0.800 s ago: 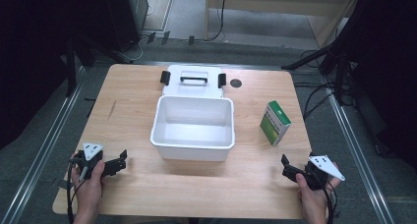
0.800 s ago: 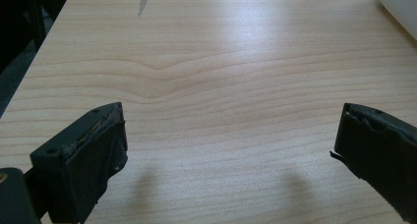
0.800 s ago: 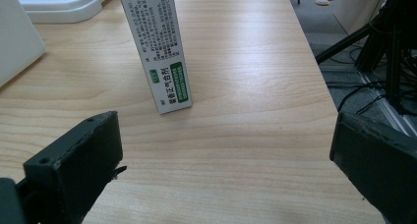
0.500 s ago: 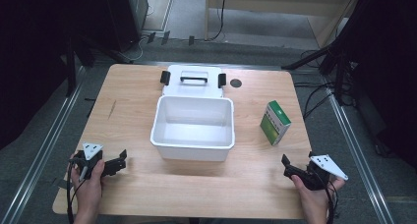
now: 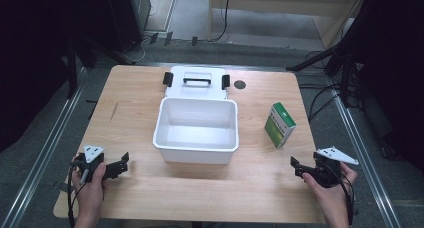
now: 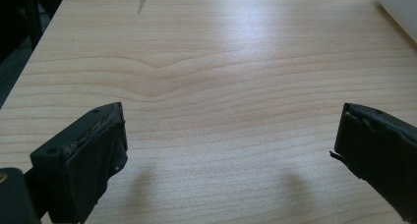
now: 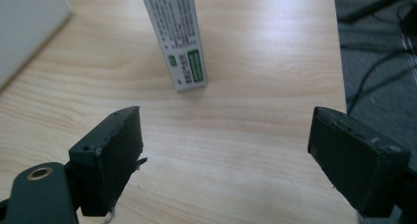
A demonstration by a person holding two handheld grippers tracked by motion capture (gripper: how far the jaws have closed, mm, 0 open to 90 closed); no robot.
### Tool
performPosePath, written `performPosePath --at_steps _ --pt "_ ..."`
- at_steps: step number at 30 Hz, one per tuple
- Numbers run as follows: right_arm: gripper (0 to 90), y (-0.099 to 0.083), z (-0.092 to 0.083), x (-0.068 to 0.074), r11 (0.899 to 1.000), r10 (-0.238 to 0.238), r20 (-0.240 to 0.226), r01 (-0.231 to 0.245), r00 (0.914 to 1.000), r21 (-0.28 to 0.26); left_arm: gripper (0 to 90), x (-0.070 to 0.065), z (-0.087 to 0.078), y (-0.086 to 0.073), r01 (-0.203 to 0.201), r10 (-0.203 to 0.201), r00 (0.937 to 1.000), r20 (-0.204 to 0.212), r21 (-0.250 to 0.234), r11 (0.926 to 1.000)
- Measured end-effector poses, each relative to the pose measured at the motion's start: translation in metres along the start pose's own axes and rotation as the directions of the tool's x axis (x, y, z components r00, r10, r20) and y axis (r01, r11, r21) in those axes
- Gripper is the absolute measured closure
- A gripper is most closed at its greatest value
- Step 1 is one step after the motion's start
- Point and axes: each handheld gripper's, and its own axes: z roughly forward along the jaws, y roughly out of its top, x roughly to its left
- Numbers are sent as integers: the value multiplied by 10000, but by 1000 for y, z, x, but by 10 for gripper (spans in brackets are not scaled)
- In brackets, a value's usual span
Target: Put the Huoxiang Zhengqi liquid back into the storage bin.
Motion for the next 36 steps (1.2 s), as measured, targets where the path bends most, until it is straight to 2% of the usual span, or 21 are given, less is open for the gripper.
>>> performPosePath --at_steps 2,3,4,7,9,10,11,13,14,17,19,20,26,28,31,33,36 --pt "153 9 0 -1 9955 -72 103 62 9999 946 0 0 0 0 -9 9 10000 -1 21 10000" --pt "153 9 0 -1 9955 -72 103 62 9999 946 0 0 0 0 -9 9 10000 -1 21 10000" --pt "165 19 1 -4 9799 42 220 -85 9997 1995 0 0 0 0 -13 13 10000 -3 28 10000" --pt "180 33 3 -8 9402 -25 480 -140 9988 3405 0 0 0 0 7 -7 10000 28 59 10000" --pt "177 40 6 -8 9047 -18 311 -116 9995 4260 0 1 0 0 12 -13 10000 59 78 10000" --pt "171 43 7 -7 8905 -190 205 76 9996 4548 0 1 0 0 1 -2 10000 59 76 10000" --pt "179 46 8 -5 8816 -402 213 254 9990 4713 0 0 0 0 -6 5 10000 60 68 10000" --pt "191 53 9 -2 8667 -536 223 354 9983 4975 0 0 0 0 -5 4 10000 47 66 10000" --pt "212 57 9 -1 8674 -679 278 452 9973 4956 0 0 0 0 -5 4 10000 48 68 10000" --pt "244 72 8 2 8715 -670 303 437 9973 4884 0 1 0 0 17 -17 10000 44 82 10000" --pt "271 81 7 5 8649 -879 216 655 9959 4976 0 1 1 0 67 -67 10000 44 70 10000" --pt "277 86 7 7 8583 -941 194 713 9954 5083 0 1 1 0 71 -71 10000 53 85 9999" --pt "299 117 10 19 7953 -1365 -220 1228 9904 5936 0 2 1 0 141 -142 9999 89 60 9999" --pt "302 128 10 23 7834 -1466 -293 1341 9888 6069 0 2 1 1 159 -160 9998 110 80 9998" --pt "306 143 11 26 7802 -1510 -266 1357 9882 6106 0 2 1 1 171 -172 9998 121 76 9998" --pt "317 153 12 28 7848 -1419 -247 1277 9896 6064 0 2 1 1 182 -183 9997 132 77 9998" --pt "333 163 15 32 7889 -1534 -242 1372 9879 5990 0 3 1 1 192 -193 9997 144 90 9998"
